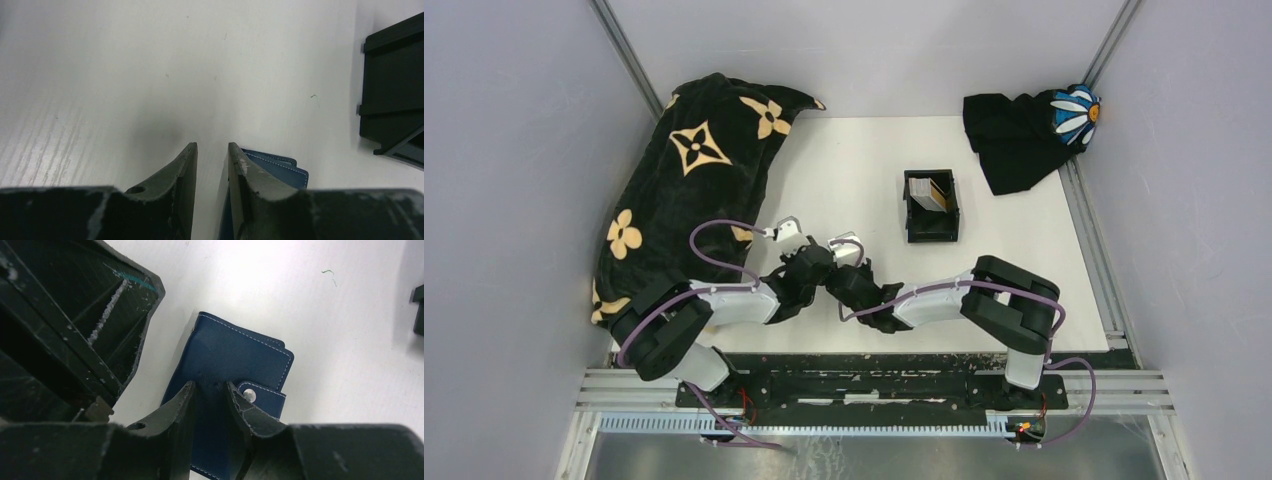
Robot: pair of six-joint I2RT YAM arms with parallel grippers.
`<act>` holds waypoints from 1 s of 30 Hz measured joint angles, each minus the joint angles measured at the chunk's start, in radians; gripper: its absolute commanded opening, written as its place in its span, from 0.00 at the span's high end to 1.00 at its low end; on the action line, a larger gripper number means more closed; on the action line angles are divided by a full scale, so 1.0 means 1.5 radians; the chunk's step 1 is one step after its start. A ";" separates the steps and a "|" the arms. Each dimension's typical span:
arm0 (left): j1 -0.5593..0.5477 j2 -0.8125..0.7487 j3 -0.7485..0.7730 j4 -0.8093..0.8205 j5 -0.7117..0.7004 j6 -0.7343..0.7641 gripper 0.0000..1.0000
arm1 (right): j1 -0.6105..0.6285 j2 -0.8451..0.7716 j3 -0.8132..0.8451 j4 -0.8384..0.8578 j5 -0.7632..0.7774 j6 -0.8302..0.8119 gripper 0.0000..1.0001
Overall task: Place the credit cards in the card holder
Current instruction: Close the card holder at the center of the board.
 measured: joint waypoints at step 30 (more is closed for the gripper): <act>-0.003 -0.185 -0.207 0.119 0.040 -0.001 0.75 | 0.013 -0.117 0.079 -0.176 -0.071 -0.070 0.73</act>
